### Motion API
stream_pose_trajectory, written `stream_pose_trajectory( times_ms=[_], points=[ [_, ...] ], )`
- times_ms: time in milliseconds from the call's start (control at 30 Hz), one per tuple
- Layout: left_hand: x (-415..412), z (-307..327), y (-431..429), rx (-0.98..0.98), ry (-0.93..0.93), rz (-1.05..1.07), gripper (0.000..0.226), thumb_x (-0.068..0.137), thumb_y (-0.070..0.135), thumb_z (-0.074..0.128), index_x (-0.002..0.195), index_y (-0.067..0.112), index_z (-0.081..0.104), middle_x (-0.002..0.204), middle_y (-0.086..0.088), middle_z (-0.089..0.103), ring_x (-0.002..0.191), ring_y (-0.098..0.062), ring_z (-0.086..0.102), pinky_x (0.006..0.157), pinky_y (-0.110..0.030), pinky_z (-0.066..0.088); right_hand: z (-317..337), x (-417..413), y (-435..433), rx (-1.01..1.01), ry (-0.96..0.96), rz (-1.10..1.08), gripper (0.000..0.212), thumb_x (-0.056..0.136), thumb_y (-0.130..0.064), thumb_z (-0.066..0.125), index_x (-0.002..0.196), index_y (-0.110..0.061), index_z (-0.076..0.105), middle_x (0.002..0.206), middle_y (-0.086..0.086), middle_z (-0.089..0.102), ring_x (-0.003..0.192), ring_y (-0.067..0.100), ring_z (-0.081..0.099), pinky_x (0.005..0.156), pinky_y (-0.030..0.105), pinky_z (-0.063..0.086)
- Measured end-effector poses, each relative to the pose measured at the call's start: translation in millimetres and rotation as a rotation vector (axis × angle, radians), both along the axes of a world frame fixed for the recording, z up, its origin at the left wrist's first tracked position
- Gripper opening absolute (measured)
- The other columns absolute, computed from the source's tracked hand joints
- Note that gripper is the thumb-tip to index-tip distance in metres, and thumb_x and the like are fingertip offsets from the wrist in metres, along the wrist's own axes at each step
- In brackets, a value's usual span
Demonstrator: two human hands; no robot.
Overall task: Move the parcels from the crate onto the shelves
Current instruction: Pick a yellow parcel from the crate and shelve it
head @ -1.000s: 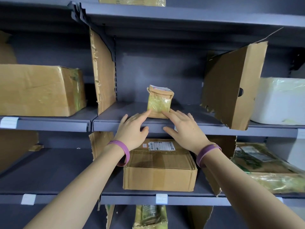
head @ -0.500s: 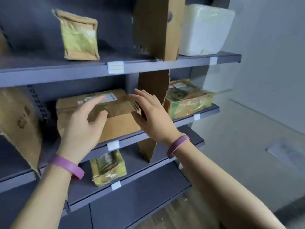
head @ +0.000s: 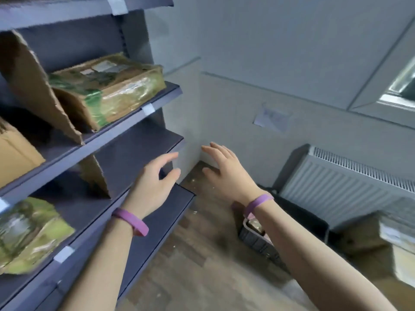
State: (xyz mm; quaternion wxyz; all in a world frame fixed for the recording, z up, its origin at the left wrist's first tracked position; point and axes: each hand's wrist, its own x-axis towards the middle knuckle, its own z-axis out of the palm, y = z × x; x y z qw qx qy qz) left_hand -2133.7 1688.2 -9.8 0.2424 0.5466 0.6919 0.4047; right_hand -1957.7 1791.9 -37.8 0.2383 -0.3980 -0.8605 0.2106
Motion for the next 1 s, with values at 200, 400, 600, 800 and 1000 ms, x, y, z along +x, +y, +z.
stream_pose_trajectory(
  times_ms=[200,400,600,800,1000],
  points=[
    [134.5,-18.6,76.9,-0.061,0.004,-0.159,0.041,0.094,0.025,0.053,0.133,0.035,0.047,0.125,0.025,0.047,0.105,0.020,0.039,0.095,-0.014,0.028,-20.3,151.7,56.1,-0.084,0.000,-0.182,0.056,0.094,-0.022,0.058,0.146,-0.019,0.038,0.154,0.009,0.033,0.146,0.027,0.023,0.120,0.039,0.018],
    [237.5,-47.7,142.7,-0.111,-0.004,-0.236,0.044,0.094,0.024,0.052,0.136,0.032,0.044,0.136,0.011,0.047,0.116,0.002,0.039,0.100,-0.020,0.028,-38.4,266.8,96.5,-0.133,-0.002,-0.318,0.055,0.094,-0.023,0.059,0.145,-0.019,0.039,0.153,0.009,0.037,0.145,0.025,0.027,0.120,0.039,0.021],
    [296.3,-74.0,195.0,-0.177,-0.004,-0.309,0.044,0.094,0.028,0.051,0.137,0.037,0.042,0.141,0.010,0.044,0.128,-0.008,0.038,0.100,-0.024,0.030,-60.0,331.5,128.7,-0.191,0.020,-0.414,0.053,0.095,-0.024,0.057,0.145,-0.018,0.039,0.152,0.005,0.039,0.146,0.018,0.024,0.120,0.036,0.022],
    [323.3,-109.1,254.6,-0.277,-0.007,-0.409,0.045,0.094,0.025,0.051,0.138,0.032,0.043,0.141,0.008,0.045,0.130,-0.010,0.038,0.101,-0.022,0.028,-93.3,362.5,147.4,-0.312,-0.011,-0.522,0.054,0.096,-0.025,0.056,0.146,-0.019,0.037,0.153,0.004,0.037,0.146,0.017,0.023,0.120,0.039,0.022],
    [343.8,-153.8,332.0,-0.363,-0.040,-0.533,0.044,0.095,0.023,0.050,0.138,0.030,0.043,0.140,0.004,0.046,0.131,-0.015,0.039,0.102,-0.025,0.029,-125.0,382.9,182.7,-0.380,-0.063,-0.690,0.054,0.095,-0.023,0.057,0.146,-0.016,0.040,0.152,0.005,0.038,0.145,0.017,0.026,0.119,0.037,0.023]
  ],
)
